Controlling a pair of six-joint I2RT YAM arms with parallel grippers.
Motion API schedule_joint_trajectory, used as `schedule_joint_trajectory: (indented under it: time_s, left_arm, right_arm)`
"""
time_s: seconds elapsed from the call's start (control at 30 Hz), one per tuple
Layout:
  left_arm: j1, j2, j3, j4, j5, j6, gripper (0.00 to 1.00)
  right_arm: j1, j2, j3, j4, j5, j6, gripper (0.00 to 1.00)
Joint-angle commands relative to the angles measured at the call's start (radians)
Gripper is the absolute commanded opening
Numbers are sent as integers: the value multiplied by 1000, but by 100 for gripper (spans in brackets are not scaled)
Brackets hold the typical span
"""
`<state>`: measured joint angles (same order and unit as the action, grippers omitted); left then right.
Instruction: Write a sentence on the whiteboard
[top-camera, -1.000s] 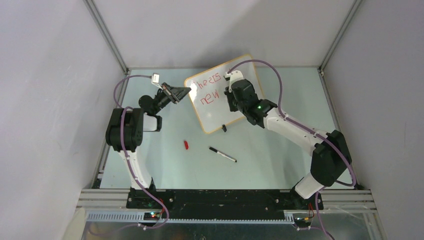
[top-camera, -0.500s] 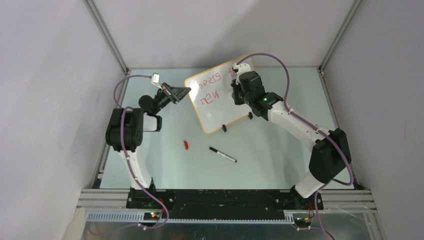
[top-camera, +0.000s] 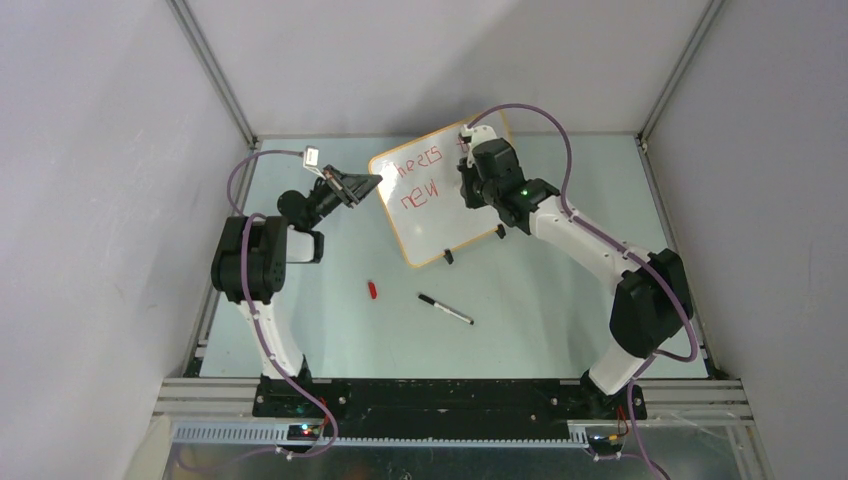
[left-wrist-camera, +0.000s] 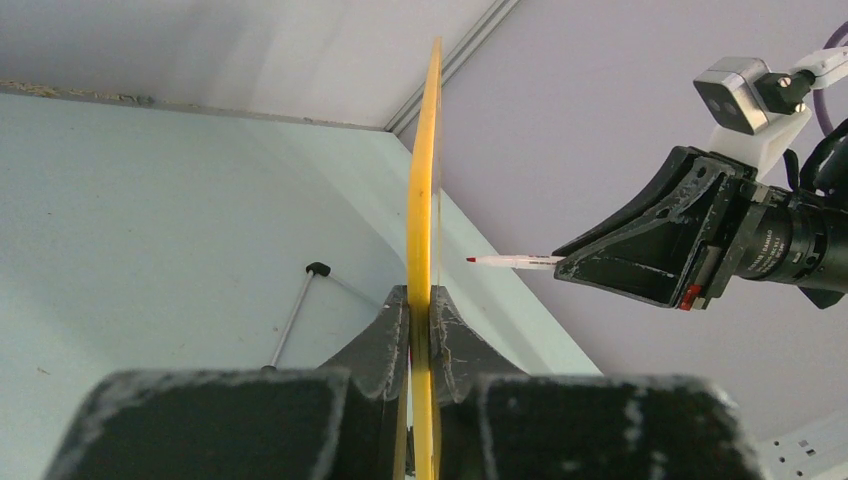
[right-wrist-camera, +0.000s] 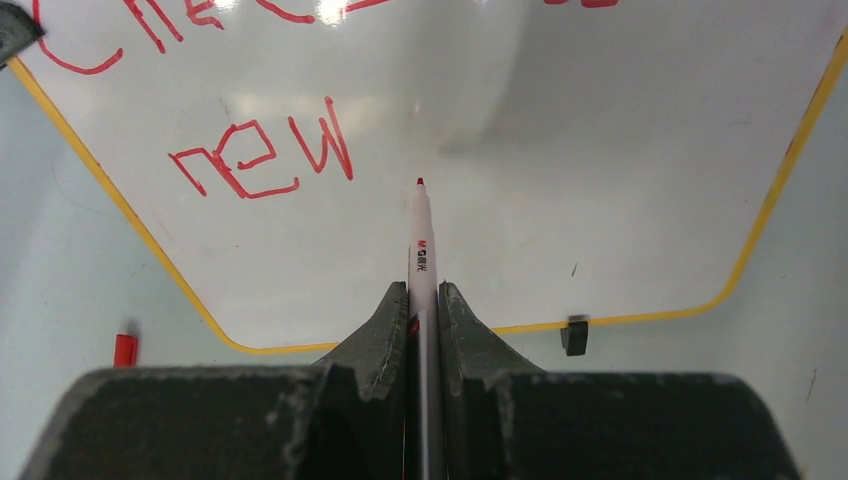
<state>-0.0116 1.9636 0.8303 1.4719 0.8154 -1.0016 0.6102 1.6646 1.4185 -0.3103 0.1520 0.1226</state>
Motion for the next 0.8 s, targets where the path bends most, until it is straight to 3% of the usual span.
schedule_joint_trajectory:
  time_s: [0.0, 0.77]
  left_arm:
    - [-1, -41, -15, 43, 18, 37, 0]
    - [-2, -48, -22, 38, 15, 45, 0]
  right_arm:
    - [-21, 11, 56, -5, -7, 13, 0]
    - [-11, 15, 16, 22, -45, 10, 0]
